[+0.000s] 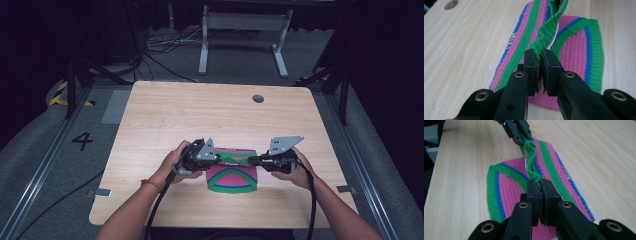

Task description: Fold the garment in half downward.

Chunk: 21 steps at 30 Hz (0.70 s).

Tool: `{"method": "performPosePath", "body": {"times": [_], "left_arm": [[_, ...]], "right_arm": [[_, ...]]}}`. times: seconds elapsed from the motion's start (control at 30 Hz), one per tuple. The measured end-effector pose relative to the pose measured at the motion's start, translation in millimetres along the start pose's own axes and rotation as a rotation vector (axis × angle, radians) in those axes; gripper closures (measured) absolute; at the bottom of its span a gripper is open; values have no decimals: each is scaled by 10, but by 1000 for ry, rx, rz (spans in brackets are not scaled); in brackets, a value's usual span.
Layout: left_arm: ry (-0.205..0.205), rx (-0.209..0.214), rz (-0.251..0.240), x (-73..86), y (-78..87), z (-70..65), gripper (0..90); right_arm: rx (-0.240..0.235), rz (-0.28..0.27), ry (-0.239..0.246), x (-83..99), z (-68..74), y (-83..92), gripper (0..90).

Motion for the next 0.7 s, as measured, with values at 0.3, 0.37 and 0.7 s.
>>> {"method": "performPosePath", "body": {"times": [0.3, 0.37, 0.7], "left_arm": [[-13, 46, 39, 134, -111, -261, 820], [-20, 62, 33, 147, -129, -307, 820], [-45, 81, 95, 231, -143, -471, 790]], "right_arm": [[-47, 40, 31, 175, 198, -30, 864], [-48, 44, 30, 197, 223, -25, 864], [-58, 82, 46, 324, 358, -23, 855]]}}
Point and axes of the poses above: each handheld gripper's, and its own axes: y roughly backward along the jaws, x roughly out of its underside, z roughly to its left, the point moved 5 cm from there along -y, roughly forward along the jaws, and after that the axes turned 7 degrees about x, right-handed, at the moved point
